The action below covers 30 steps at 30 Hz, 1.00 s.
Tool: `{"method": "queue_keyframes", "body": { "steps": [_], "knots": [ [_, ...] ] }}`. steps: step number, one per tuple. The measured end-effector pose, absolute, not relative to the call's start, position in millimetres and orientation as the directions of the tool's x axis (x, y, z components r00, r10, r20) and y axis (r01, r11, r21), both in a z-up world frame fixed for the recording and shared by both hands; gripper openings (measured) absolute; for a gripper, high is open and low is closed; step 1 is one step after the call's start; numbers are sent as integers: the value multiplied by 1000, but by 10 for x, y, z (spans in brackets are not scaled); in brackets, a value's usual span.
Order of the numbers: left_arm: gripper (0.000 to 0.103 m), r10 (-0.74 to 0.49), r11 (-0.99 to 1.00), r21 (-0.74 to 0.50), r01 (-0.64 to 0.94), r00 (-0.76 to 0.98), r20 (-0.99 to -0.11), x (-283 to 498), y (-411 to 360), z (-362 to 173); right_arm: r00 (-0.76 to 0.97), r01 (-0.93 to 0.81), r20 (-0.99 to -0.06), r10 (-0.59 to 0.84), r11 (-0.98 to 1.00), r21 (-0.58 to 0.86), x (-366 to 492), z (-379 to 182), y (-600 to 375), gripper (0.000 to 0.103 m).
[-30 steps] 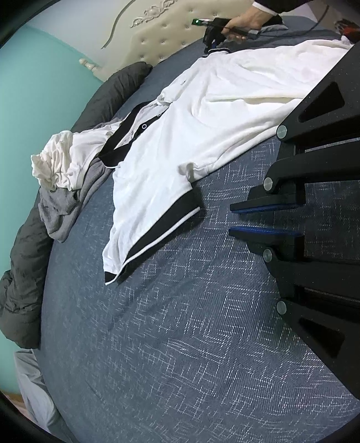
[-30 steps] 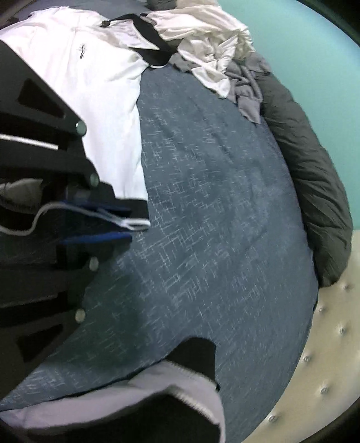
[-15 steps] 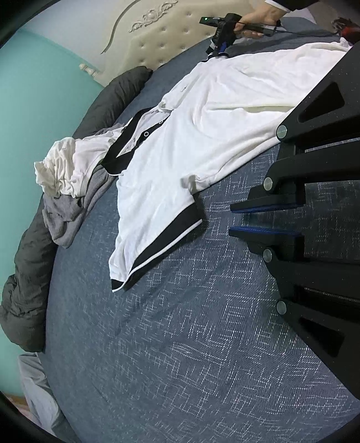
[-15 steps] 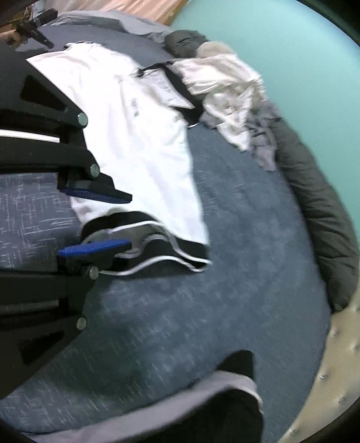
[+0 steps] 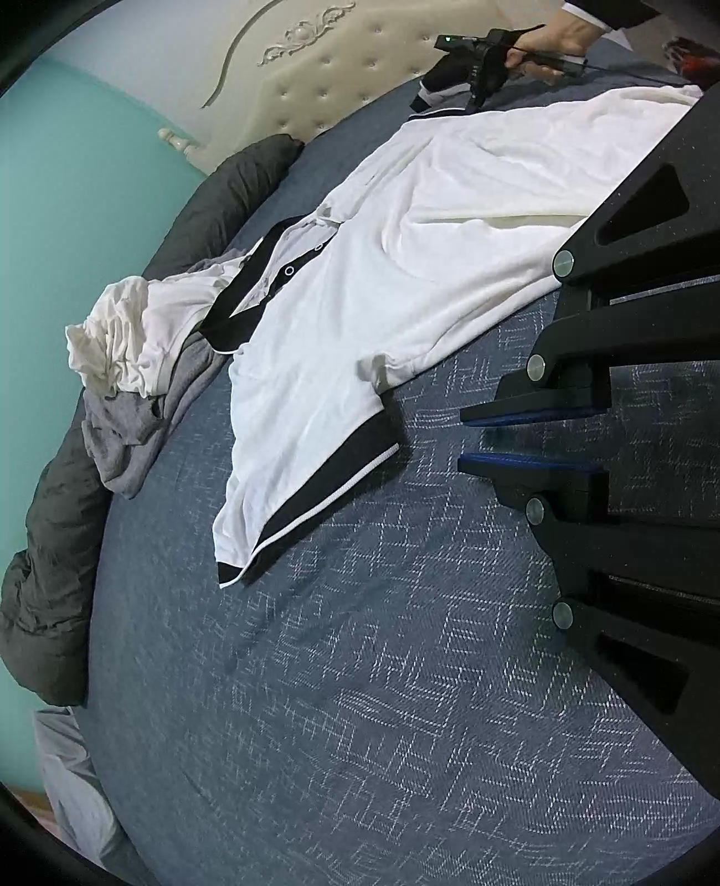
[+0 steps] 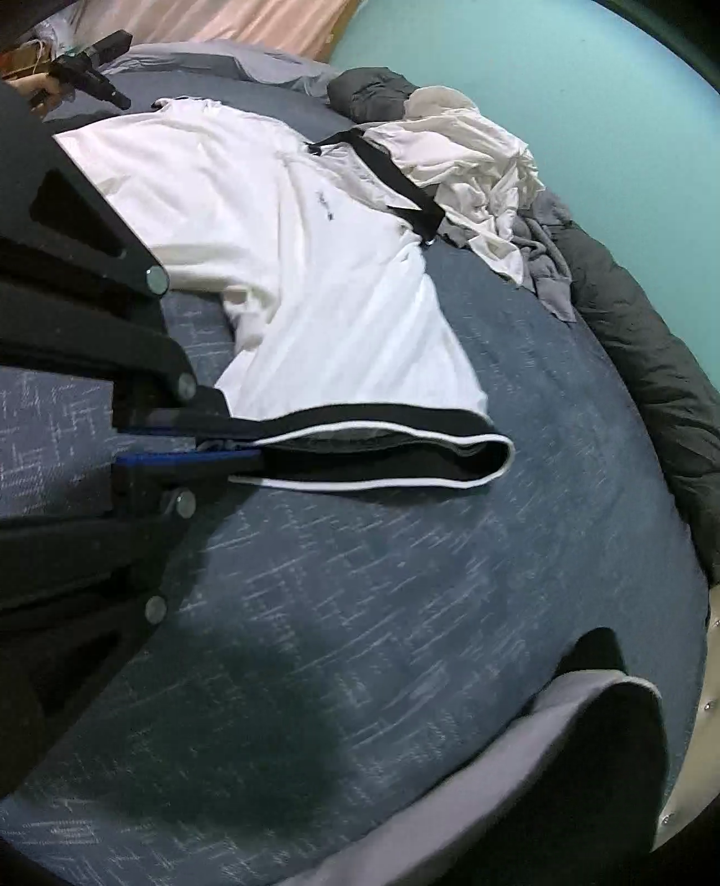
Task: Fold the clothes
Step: 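Lift and straighten the held sleeve cuff with the right gripper, then lay the held sleeve flat on the bed and open the right gripper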
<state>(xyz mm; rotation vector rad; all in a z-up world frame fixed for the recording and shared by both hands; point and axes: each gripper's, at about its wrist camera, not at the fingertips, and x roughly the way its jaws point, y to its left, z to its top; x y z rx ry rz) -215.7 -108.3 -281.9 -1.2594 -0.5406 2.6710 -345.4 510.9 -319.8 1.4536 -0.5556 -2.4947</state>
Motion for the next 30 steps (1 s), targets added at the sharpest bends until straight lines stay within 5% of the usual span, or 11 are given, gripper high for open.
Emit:
{"method": "queue_keyframes", "body": {
  "steps": [9, 14, 16, 18, 29, 30],
  "knots": [
    [10, 272, -926, -377, 29, -642, -717, -2163, -1104, -2804, -455, -11, -801, -388, -897, 441, -3529, -3201, 5170, 5],
    [10, 270, -925, -379, 37, -639, -720, -2166, -1116, -2816, -537, -30, -760, -365, -893, 450, -3635, -2914, 5340, 22],
    [11, 271, -925, -379, 36, -635, -723, -2169, -1110, -2828, -567, -36, -743, -355, -891, 453, -3724, -2845, 5375, 44],
    [10, 270, -926, -375, 35, -633, -726, -2170, -1096, -2838, -576, -48, -741, -344, -891, 451, -3883, -2846, 5386, 49],
    [11, 269, -924, -379, 48, -621, -736, -2193, -1138, -2883, -573, -98, -782, -244, -927, 361, -4569, -3067, 5290, 52],
    [11, 268, -925, -377, 48, -620, -737, -2194, -1137, -2888, -576, -96, -782, -238, -930, 354, -4585, -3074, 5270, 41]
  ]
}}
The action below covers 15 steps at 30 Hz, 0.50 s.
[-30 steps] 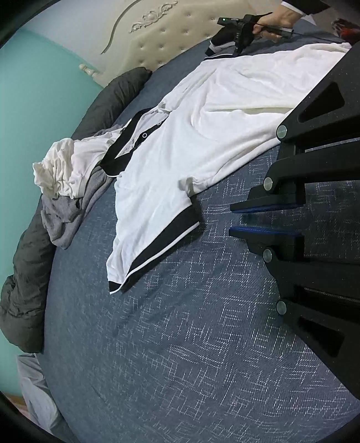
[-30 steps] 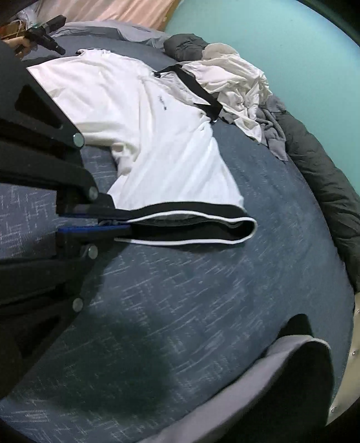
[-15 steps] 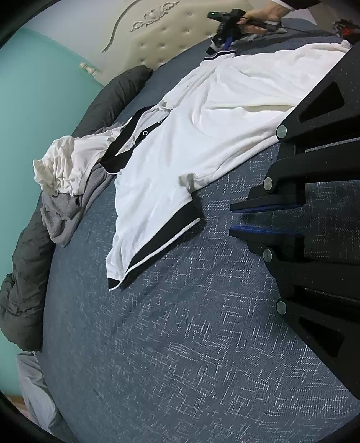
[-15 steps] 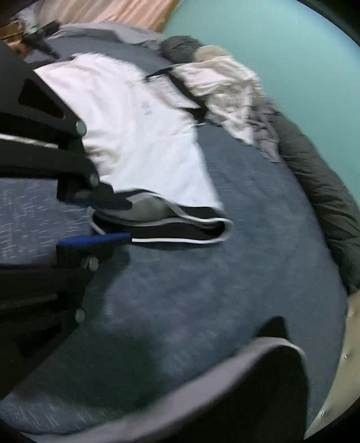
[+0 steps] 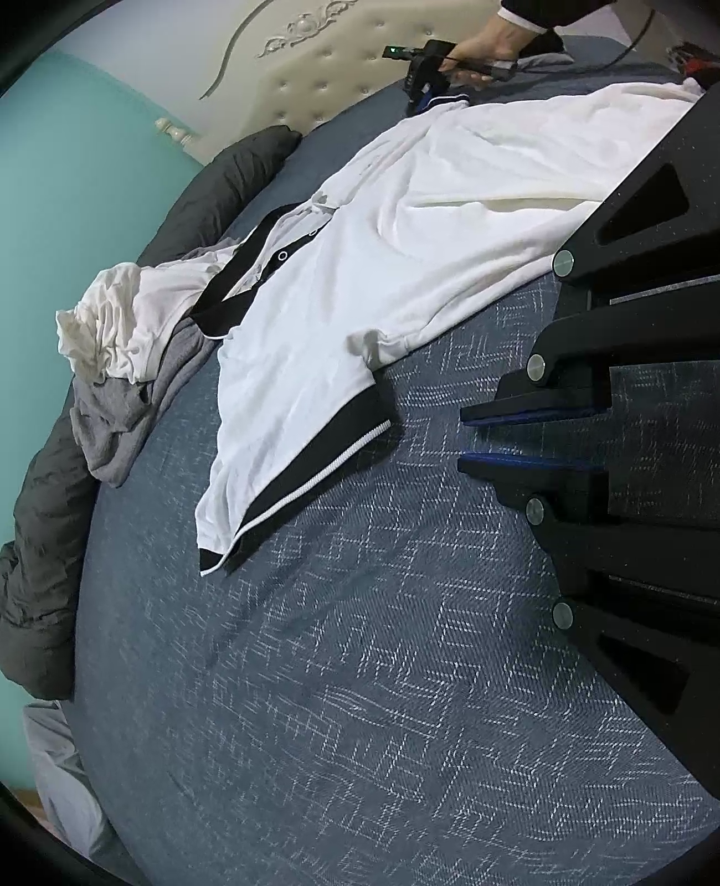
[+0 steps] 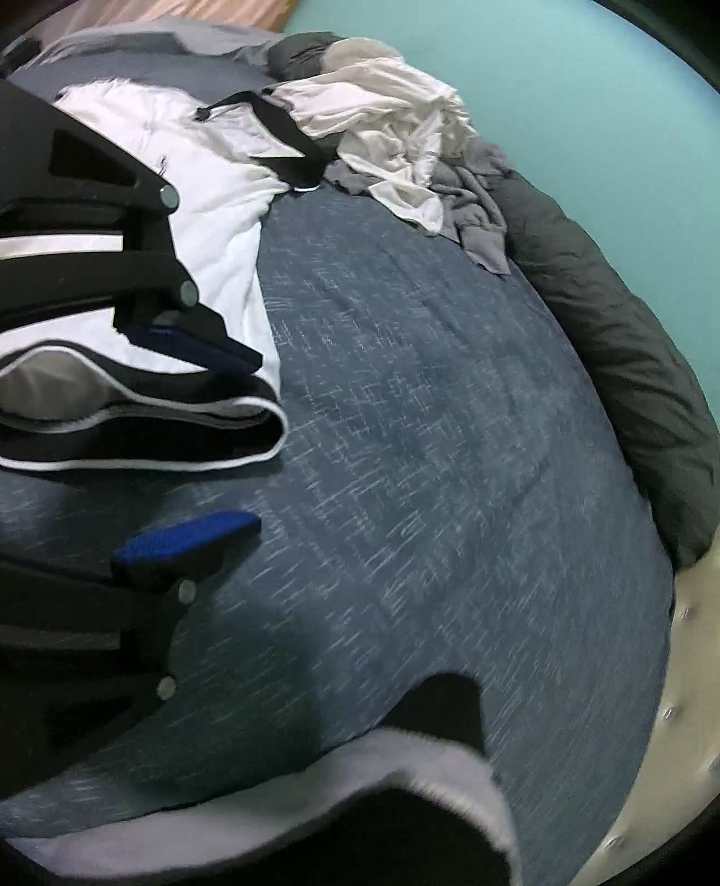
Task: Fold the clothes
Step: 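Lay the held sleeve flat on the bed and open the right gripper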
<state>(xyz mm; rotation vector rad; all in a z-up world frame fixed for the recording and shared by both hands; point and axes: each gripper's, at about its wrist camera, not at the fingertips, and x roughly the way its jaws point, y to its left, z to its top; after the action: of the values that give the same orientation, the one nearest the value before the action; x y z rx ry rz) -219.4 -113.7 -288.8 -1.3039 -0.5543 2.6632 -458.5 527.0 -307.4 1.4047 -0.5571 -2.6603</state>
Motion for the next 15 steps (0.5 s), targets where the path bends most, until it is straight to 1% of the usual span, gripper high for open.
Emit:
{"method": "queue_keyframes", "body": {
  "steps": [1, 2, 3, 4, 5, 8, 11, 13, 15],
  "knots": [
    [11, 267, -926, -375, 48, -619, -738, -2195, -1135, -2892, -573, -99, -786, -234, -932, 349, -4604, -3098, 5270, 16],
    [11, 268, -926, -374, 47, -618, -740, -2196, -1132, -2897, -580, -93, -780, -233, -933, 348, -4604, -3094, 5264, 8],
    [11, 268, -927, -373, 46, -616, -740, -2197, -1128, -2901, -589, -86, -774, -233, -934, 346, -4602, -3086, 5256, 3],
    [11, 268, -927, -372, 45, -615, -741, -2197, -1122, -2905, -597, -80, -768, -232, -935, 345, -4599, -3079, 5249, 1],
    [11, 268, -928, -371, 43, -614, -742, -2197, -1115, -2909, -605, -75, -766, -216, -943, 325, -4588, -3054, 5243, 0],
    [11, 268, -929, -368, 40, -611, -744, -2196, -1097, -2921, -706, -146, -695, -138, -932, 333, -4476, -2887, 5423, 0],
    [11, 269, -930, -366, 39, -609, -746, -2199, -1081, -2930, -696, -247, -715, -60, -916, 317, -4497, -2893, 5621, 0],
    [11, 269, -930, -366, 38, -609, -746, -2199, -1072, -2934, -676, -233, -734, -69, -924, 302, -4535, -2926, 5607, 0],
    [11, 270, -930, -367, 37, -608, -747, -2200, -1064, -2937, -677, -160, -710, -191, -904, 396, -4564, -2972, 5564, 0]
  ]
}}
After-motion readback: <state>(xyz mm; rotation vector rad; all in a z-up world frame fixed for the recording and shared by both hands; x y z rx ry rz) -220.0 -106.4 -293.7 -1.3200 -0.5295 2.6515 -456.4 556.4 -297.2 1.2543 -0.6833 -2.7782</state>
